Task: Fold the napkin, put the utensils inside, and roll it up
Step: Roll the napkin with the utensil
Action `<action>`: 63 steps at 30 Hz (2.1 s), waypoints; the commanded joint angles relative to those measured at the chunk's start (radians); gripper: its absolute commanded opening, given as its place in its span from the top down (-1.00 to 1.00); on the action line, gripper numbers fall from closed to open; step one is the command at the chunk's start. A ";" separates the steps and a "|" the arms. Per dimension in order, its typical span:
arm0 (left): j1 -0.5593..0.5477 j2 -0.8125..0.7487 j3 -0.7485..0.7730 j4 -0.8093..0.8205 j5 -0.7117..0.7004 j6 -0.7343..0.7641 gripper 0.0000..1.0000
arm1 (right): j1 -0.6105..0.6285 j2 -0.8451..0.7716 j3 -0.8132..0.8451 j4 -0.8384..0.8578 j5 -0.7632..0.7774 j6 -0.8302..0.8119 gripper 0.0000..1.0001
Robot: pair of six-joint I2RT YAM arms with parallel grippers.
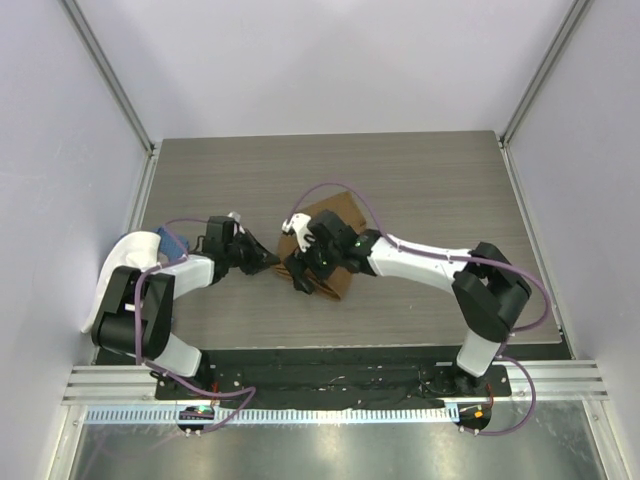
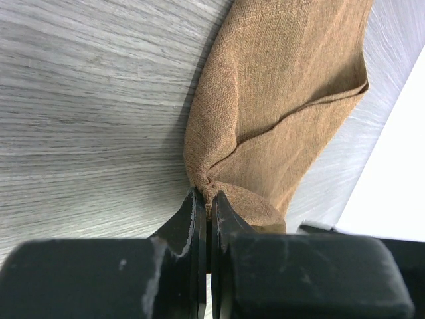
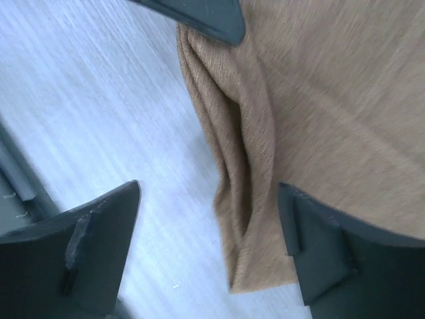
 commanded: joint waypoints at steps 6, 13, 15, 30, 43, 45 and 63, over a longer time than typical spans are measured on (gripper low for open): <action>0.020 0.012 0.045 -0.040 0.075 0.038 1.00 | 0.111 -0.056 -0.205 0.433 0.369 -0.161 -0.95; 0.032 0.002 0.065 -0.073 0.074 0.050 1.00 | 0.198 -0.010 -0.248 0.511 0.504 -0.244 -0.90; 0.032 0.004 0.074 -0.081 0.075 0.055 1.00 | 0.209 0.016 -0.254 0.523 0.519 -0.254 -0.80; 0.039 0.024 0.097 -0.083 0.089 0.068 1.00 | 0.231 0.094 -0.273 0.537 0.607 -0.291 0.45; 0.057 -0.097 0.014 -0.082 -0.172 0.151 -0.55 | 0.107 0.154 0.097 -0.053 0.055 -0.103 0.98; 0.059 -0.148 -0.010 -0.090 -0.218 0.173 -0.61 | 0.064 0.189 0.149 -0.105 -0.025 -0.086 0.98; 0.059 -0.367 -0.219 0.114 -0.118 0.249 -0.68 | -0.187 0.442 0.260 -0.139 -0.603 0.042 0.98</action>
